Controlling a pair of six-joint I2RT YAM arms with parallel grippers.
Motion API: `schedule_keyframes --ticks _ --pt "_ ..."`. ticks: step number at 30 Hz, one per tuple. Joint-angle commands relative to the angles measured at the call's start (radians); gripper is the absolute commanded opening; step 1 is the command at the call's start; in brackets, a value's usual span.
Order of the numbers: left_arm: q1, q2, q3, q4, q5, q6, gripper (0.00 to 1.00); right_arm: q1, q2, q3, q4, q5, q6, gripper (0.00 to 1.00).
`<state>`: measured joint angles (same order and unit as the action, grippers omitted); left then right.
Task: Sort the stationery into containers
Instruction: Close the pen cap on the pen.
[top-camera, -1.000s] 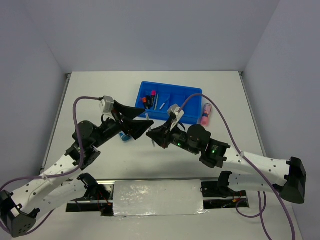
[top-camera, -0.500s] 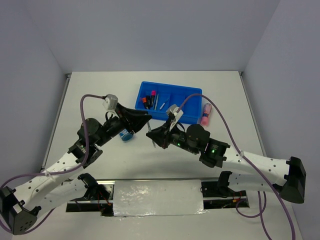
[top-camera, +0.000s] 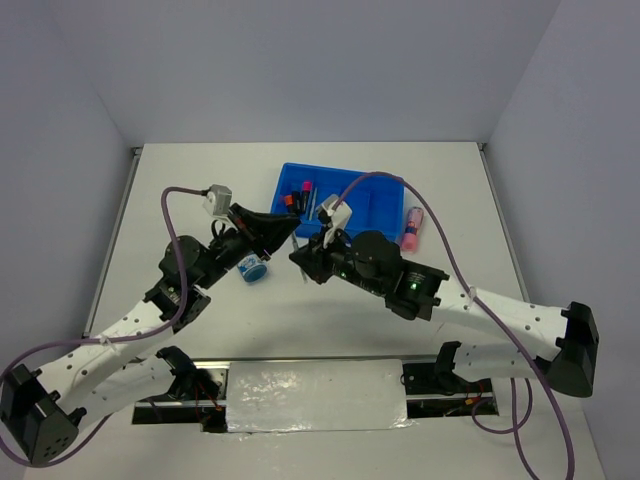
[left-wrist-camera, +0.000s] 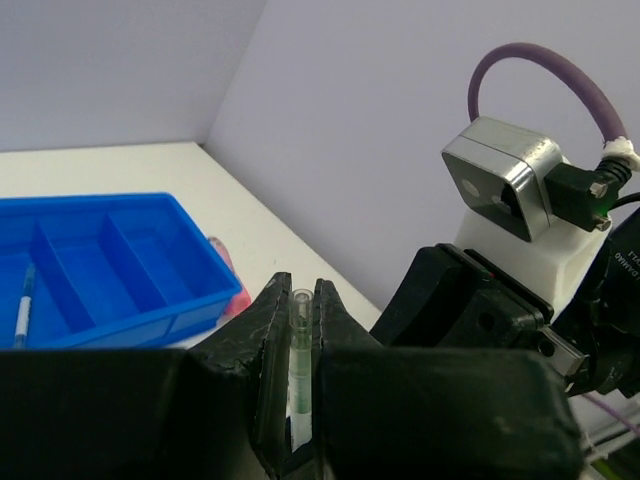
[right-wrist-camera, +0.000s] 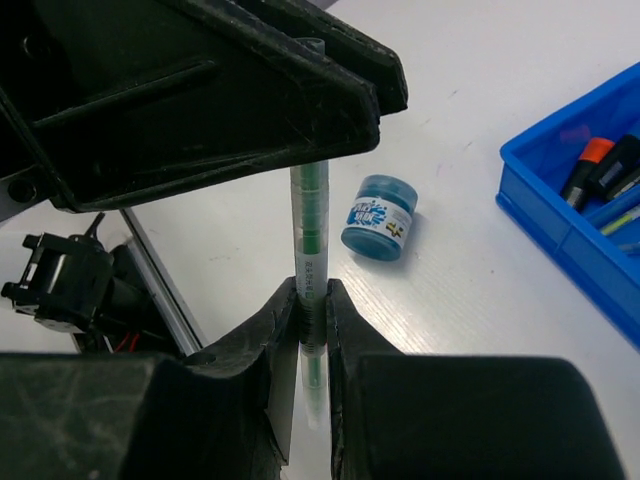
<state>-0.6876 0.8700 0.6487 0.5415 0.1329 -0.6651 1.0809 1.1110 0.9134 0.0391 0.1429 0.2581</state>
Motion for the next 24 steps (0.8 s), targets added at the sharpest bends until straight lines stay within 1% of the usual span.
schedule_keyframes --ticks 1,3,5,7,8,12,13,17,19,20,21,22,23,24 --pt "-0.033 0.024 -0.064 -0.040 0.074 -0.047 0.00 -0.036 0.003 0.165 0.188 0.029 -0.037 0.00" --pt "-0.062 0.032 -0.118 -0.026 0.048 -0.065 0.00 -0.079 0.029 0.243 0.205 0.026 -0.031 0.00" --pt "-0.087 0.043 -0.155 0.020 0.025 -0.080 0.00 -0.123 0.070 0.329 0.211 -0.028 -0.008 0.00" --pt "-0.130 0.058 -0.188 0.046 0.011 -0.093 0.00 -0.145 0.101 0.375 0.216 -0.071 0.016 0.00" --pt "-0.144 0.067 -0.190 0.052 0.002 -0.091 0.00 -0.150 0.131 0.422 0.216 -0.104 0.018 0.00" --pt "-0.210 0.092 -0.192 0.041 -0.019 -0.071 0.00 -0.162 0.194 0.542 0.183 -0.123 0.009 0.00" --pt "-0.216 0.087 -0.196 0.038 -0.026 -0.068 0.00 -0.162 0.210 0.583 0.167 -0.124 -0.002 0.00" --pt "-0.225 0.052 -0.234 0.009 -0.058 -0.068 0.00 -0.164 0.227 0.659 0.105 -0.115 -0.040 0.00" --pt "-0.225 0.009 -0.227 -0.064 -0.116 -0.056 0.00 -0.165 0.202 0.627 0.107 -0.126 -0.042 0.00" --pt "-0.225 -0.006 -0.184 -0.105 -0.128 -0.032 0.00 -0.164 0.190 0.558 0.125 -0.129 -0.036 0.00" --pt "-0.224 -0.015 -0.152 -0.200 -0.218 -0.018 0.00 -0.165 0.176 0.515 0.142 -0.138 -0.016 0.00" --pt "-0.224 -0.023 -0.115 -0.250 -0.260 0.001 0.00 -0.165 0.144 0.416 0.160 -0.138 -0.005 0.00" --pt "-0.224 -0.019 -0.025 -0.299 -0.303 0.030 0.02 -0.164 0.132 0.366 0.195 -0.138 0.010 0.00" --pt "-0.224 -0.011 0.027 -0.352 -0.352 0.041 0.14 -0.164 0.121 0.323 0.208 -0.138 0.024 0.00"
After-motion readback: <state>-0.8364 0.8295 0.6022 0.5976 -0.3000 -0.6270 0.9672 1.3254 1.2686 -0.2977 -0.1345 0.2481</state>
